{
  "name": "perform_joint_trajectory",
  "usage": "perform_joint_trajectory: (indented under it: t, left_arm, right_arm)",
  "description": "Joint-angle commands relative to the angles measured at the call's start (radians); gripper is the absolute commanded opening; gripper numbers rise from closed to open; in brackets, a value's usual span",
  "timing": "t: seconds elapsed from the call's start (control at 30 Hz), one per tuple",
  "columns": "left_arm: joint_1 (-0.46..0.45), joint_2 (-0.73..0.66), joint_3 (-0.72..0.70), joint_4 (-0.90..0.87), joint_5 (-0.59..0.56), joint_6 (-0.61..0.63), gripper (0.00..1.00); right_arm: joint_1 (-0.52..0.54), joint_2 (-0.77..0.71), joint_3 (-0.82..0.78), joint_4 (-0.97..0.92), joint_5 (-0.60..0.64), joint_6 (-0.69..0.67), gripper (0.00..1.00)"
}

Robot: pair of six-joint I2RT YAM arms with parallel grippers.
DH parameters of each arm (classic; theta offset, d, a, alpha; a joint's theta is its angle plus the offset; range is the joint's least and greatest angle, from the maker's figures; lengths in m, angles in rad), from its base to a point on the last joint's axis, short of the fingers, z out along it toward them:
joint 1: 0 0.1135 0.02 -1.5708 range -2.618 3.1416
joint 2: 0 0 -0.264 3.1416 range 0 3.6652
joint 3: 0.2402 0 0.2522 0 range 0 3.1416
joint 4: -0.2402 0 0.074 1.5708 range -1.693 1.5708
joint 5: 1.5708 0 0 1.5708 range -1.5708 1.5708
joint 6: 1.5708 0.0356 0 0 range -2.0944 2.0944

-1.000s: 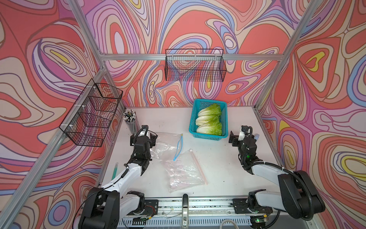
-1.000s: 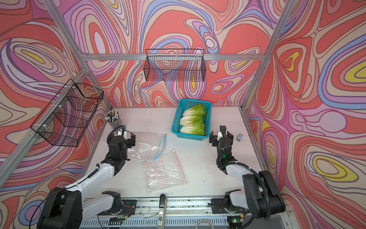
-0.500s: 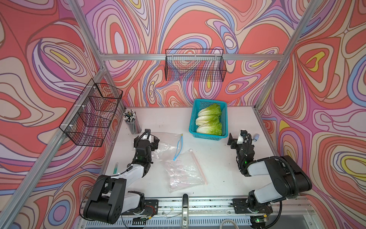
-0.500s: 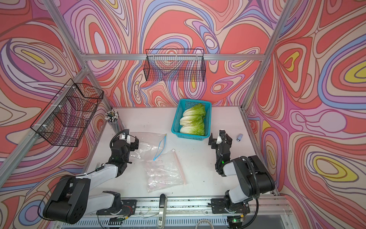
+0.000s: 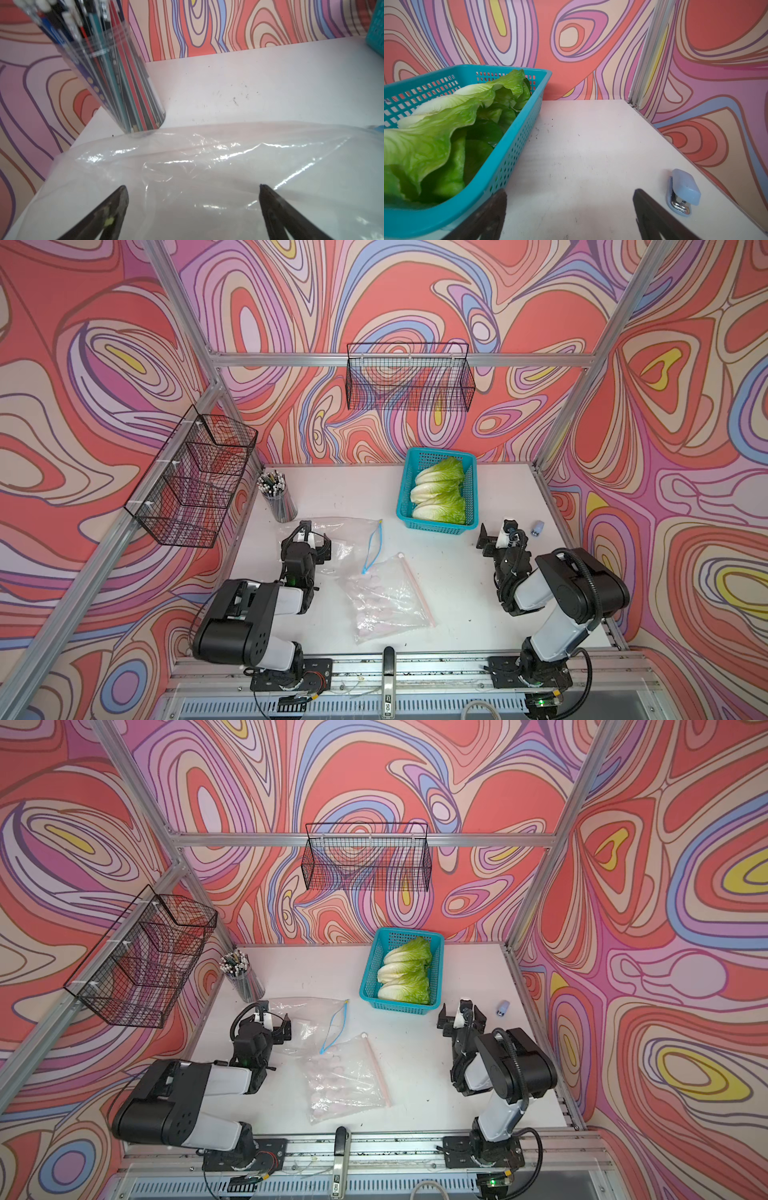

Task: Open the zip-top bag and take out the chinese cabbages
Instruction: Reset both arms

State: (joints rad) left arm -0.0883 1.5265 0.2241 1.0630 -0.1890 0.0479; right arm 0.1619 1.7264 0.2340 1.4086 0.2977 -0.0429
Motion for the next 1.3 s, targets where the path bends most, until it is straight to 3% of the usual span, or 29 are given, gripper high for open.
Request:
perform_joint_trajectory:
  t: [0.0, 0.37, 0.63, 1.27]
  left_arm:
    - [0.019, 0.054, -0.053, 0.28, 0.033, -0.034, 1.0]
    - [0.063, 0.007, 0.16, -0.204, 0.105, -0.062, 1.0]
    - [0.067, 0.015, 0.157, -0.182, 0.106, -0.062, 1.0]
    - [0.067, 0.014, 0.153, -0.173, 0.103, -0.066, 1.0]
  right_arm:
    - [-0.008, -0.007, 0.037, -0.034, -0.014, -0.014, 0.98]
    - [-0.041, -0.012, 0.101, -0.163, -0.046, 0.015, 0.98]
    - [-0.095, -0.013, 0.16, -0.285, -0.132, 0.056, 0.98]
    - [-0.098, -0.014, 0.157, -0.281, -0.132, 0.056, 0.98]
